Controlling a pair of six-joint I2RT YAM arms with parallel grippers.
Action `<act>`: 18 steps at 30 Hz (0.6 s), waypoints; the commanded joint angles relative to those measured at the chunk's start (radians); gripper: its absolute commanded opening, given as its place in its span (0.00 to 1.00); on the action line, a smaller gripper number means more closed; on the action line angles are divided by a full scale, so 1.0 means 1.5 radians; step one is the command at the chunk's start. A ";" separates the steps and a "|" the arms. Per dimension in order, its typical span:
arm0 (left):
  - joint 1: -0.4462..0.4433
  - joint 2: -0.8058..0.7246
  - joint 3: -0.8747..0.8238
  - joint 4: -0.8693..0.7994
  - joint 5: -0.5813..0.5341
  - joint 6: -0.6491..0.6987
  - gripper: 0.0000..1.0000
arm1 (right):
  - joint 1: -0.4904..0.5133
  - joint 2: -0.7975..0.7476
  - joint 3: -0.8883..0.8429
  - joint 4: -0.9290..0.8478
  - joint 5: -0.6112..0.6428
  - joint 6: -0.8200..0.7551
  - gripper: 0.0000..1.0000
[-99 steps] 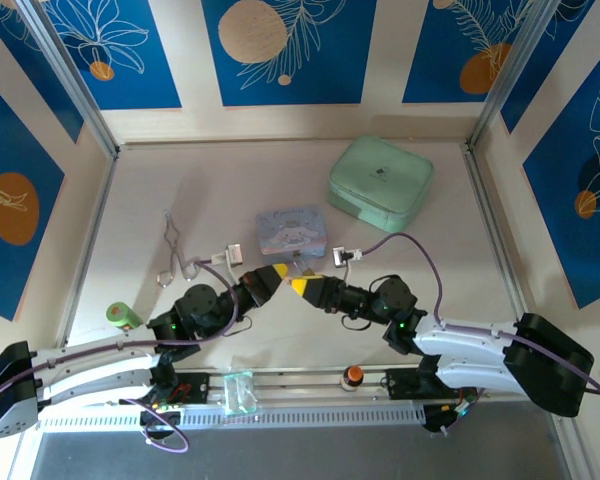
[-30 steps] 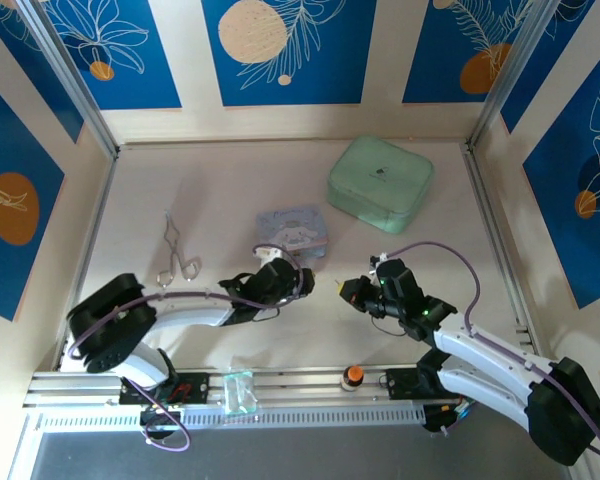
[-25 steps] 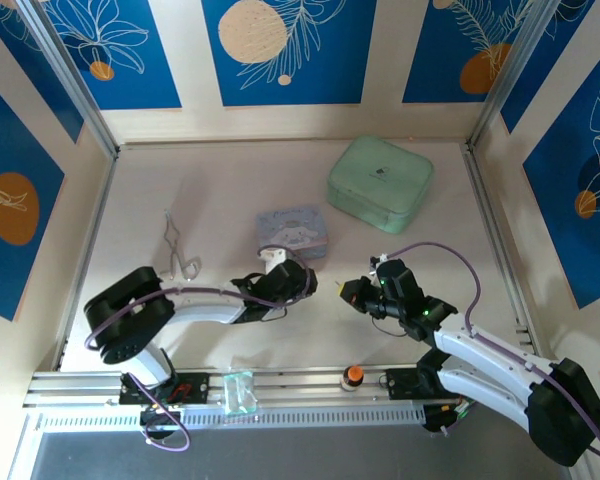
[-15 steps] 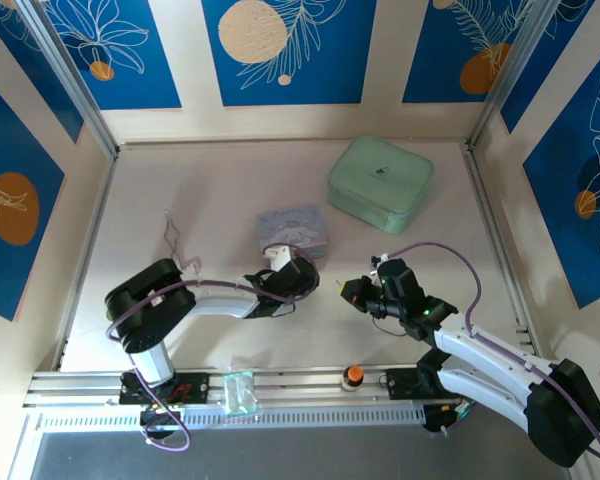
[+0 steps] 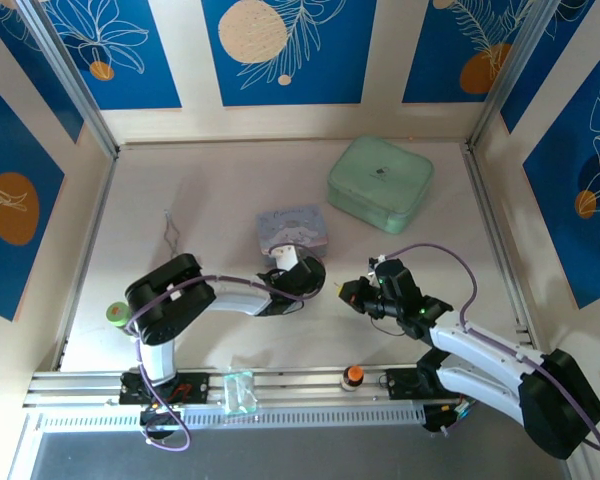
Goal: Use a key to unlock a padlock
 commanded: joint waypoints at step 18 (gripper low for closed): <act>-0.001 -0.052 -0.025 0.037 0.086 -0.020 0.08 | -0.017 0.171 -0.069 0.331 -0.134 0.143 0.00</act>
